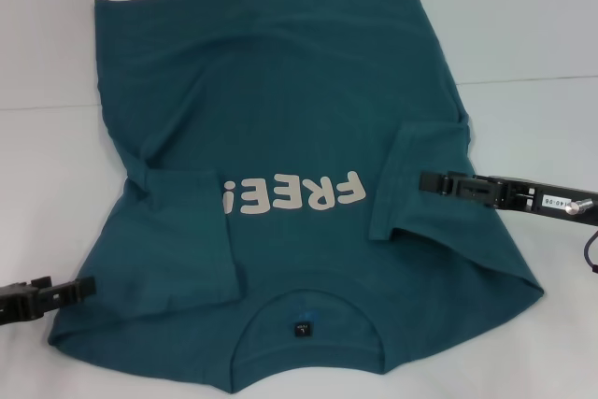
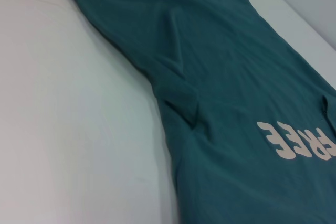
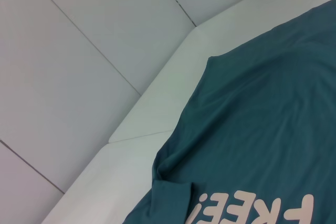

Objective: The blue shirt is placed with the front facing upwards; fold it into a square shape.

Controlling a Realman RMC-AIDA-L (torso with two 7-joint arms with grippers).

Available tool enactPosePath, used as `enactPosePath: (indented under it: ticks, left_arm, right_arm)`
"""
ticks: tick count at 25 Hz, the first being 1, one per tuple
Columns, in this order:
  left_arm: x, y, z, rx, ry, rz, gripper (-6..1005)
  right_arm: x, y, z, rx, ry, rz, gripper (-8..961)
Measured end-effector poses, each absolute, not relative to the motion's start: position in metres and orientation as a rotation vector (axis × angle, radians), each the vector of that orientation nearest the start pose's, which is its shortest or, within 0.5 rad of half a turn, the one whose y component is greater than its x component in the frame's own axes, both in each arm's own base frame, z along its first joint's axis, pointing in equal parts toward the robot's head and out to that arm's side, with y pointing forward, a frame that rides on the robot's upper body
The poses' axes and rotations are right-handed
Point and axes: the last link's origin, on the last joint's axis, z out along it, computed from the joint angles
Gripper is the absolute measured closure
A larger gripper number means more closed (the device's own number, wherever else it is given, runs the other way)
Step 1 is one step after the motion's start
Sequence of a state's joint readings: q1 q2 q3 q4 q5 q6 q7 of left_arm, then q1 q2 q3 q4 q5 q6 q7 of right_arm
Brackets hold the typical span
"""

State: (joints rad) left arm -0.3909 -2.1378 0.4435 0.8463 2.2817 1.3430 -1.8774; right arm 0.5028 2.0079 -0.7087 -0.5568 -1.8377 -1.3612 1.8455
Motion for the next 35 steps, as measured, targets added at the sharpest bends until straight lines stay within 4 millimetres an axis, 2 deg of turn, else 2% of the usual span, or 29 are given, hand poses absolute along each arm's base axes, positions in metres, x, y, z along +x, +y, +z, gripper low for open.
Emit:
enactPosePath:
  ticks: [14, 27, 35]
  left_arm:
    - [-0.352, 0.302, 0.026, -2.216, -1.407, -0.391, 121]
    - [-0.333, 0.299, 0.035, -2.344, -1.385, -0.413, 122]
    - [-0.343, 0.295, 0.036, -2.321, -1.404, -0.335, 121]
  right_arm:
    - [0.299, 0.351, 0.028, -2.275, 1.368, 0.846, 41]
    - [0.298, 0.353, 0.028, -2.275, 1.367, 0.844, 42]
    - [0.302, 0.352, 0.027, -2.258, 1.379, 0.832, 46]
